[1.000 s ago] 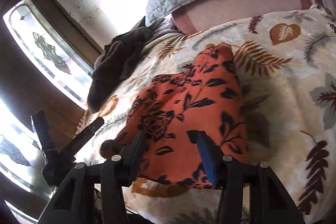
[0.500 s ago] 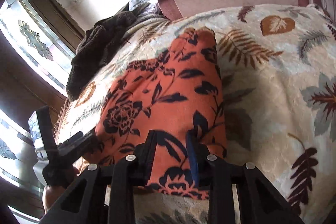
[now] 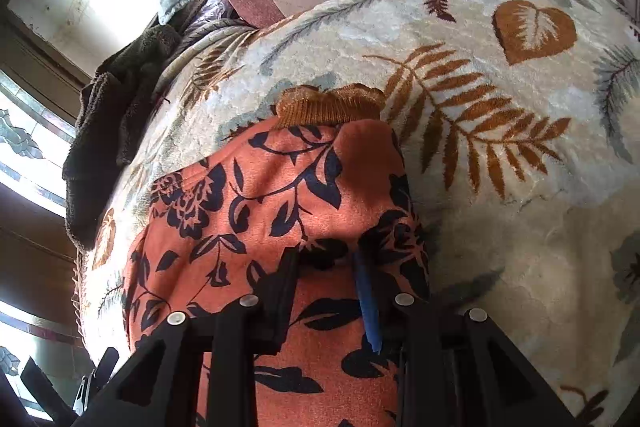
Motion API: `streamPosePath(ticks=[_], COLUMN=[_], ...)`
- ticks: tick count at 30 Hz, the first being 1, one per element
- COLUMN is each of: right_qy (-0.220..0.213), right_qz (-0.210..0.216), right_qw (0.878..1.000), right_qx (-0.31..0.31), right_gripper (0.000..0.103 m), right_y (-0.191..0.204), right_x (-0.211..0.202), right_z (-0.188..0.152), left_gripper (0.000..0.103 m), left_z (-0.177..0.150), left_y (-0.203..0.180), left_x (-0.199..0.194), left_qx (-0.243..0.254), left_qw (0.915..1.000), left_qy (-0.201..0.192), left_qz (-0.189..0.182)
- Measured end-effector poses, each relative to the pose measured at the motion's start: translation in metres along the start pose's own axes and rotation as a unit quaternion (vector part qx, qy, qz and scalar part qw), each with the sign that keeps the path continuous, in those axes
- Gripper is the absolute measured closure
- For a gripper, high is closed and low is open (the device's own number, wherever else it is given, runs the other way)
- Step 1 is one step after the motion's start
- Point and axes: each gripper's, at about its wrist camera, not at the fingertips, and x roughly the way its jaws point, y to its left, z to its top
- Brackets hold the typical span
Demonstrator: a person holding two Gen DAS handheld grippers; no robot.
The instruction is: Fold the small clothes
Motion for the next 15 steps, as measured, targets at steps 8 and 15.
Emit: streamPosePath(ticks=[8,15], right_qy=[-0.016,0.006], right_qz=[0.075,0.037], right_qw=[0.995,0.998], right_qx=[-0.066,-0.045], right_gripper=[0.069,0.070], right_y=[0.059,0.056], right_x=[-0.007,0.061], right_z=[-0.001,0.008], left_gripper=[0.028,0.028], left_z=[0.004,-0.007], left_y=[0.012,-0.008], left_x=[-0.033,0.008], left_qx=[-0.013,0.028], left_qw=[0.9972,0.9996], left_qy=[-0.069,0.007], left_qz=[-0.027,-0.004])
